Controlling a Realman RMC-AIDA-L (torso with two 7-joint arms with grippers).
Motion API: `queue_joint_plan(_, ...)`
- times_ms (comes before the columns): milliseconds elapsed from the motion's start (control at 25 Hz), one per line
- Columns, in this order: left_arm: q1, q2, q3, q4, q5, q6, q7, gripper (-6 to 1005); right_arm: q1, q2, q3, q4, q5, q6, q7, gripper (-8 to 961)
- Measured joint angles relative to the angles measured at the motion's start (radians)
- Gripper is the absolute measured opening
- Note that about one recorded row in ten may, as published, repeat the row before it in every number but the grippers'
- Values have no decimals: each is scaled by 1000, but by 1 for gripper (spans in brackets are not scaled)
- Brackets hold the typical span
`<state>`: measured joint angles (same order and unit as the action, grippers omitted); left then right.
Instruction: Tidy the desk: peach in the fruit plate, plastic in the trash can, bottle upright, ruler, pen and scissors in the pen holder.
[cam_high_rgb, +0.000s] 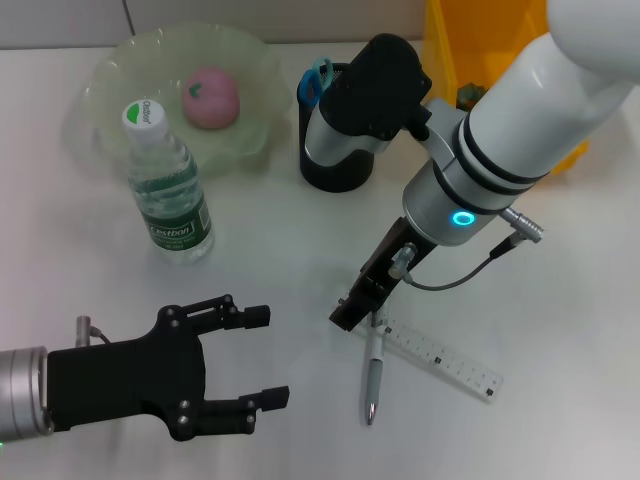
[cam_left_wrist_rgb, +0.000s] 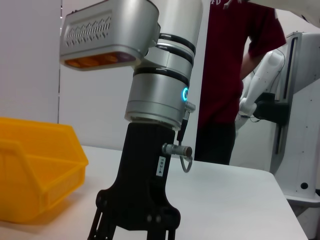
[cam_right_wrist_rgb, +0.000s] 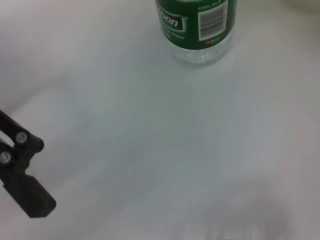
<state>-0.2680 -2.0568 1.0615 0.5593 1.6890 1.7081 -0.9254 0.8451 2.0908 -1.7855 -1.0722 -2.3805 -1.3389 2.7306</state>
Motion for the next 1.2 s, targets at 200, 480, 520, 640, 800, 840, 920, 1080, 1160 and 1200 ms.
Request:
queue_joint_plan(200,-7,-2,-1,0,5,-5,0,803,7,0,-17,36,0,36,0,752)
queue_joint_plan(480,-11,-5,-7,1,25,-15,-2,802,9,1,-63,50,14,89,-1,753)
queue_joint_plan(520,-11,-5,-8,1,25,-16,-2,802,11,1,-70,52,14,95,-1,752)
queue_joint_plan(640,-9,-5,-8,1,25,-16,-3,802,19,1,-85,63,14,102,-1,750)
queue_joint_plan(800,-5,-6,-8,1,26,-16,0,802,24,2,-100,75,15,111,-1,747)
queue_joint_plan(840,-5,-6,-8,1,26,-16,0,802,24,2,-100,75,15,111,-1,746)
queue_joint_plan(920,-4,-6,-8,1,26,-16,0,802,27,2,-107,76,16,114,-1,745)
queue_joint_plan(1080,-3,-6,-8,1,26,-16,1,802,45,2,-117,100,27,115,2,683)
queue_joint_plan(1160,-2,-7,-8,1,26,-17,2,802,50,2,-120,109,29,116,2,652)
queue_joint_plan(1200,-2,-8,-8,1,26,-18,2,802,51,2,-120,111,29,118,3,636)
